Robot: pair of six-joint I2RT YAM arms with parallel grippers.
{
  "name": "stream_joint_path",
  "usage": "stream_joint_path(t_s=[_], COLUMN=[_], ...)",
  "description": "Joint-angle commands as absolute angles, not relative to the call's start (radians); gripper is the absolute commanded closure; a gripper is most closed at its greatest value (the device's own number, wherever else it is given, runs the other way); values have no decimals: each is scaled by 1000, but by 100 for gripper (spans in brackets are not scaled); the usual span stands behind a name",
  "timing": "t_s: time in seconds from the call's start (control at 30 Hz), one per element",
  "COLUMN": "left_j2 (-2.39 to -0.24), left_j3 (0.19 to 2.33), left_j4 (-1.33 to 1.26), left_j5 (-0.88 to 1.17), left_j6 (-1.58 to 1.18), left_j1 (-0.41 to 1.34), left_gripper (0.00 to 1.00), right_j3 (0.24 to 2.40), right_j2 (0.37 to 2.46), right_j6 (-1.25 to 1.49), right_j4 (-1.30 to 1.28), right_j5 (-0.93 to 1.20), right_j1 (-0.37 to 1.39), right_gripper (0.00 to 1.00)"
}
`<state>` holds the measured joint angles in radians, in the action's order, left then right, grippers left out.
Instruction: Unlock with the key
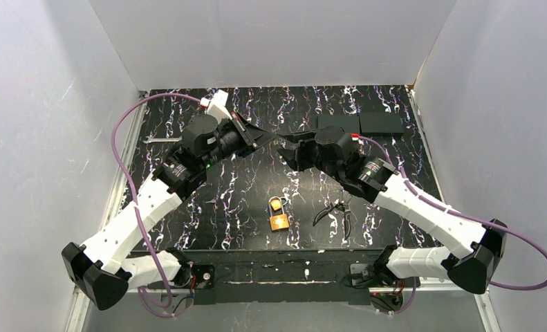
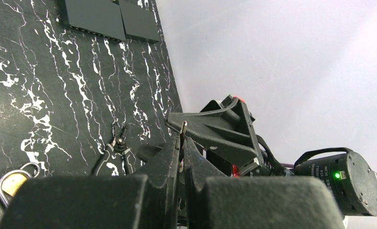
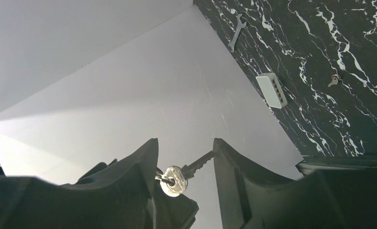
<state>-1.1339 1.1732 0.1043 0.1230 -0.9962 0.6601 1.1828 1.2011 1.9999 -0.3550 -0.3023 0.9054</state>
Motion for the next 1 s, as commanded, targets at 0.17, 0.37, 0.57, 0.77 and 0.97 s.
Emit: stream_joint_path(t_s=[0.17,0.37,0.57,0.77,0.97], left_j2=[-1084,-1072,-1070,-1064,-1061], left_j3=[1150,1124,1116,1103,1090], left_j4=[71,63,62,66,75], left_j5=[128,120,111,95,75], left_j6=[-1017,-1026,-1029,-1038,-1054], left_j1=[670,674,677,680,682], left_gripper=[100,100,100,100,100], right_j3=[1183,1217,1217,1244,1207], right_j2=[1192,1196,1187,1181,1150], right_j6=[1991,1962,1938,1874,1828], right_j4=[-333,-362,-357,-369,-297], right_j5=[-365,-368,-377,-404,-431], right_j1=[887,884,884,884,884], right_gripper=[61,74,84,98,99])
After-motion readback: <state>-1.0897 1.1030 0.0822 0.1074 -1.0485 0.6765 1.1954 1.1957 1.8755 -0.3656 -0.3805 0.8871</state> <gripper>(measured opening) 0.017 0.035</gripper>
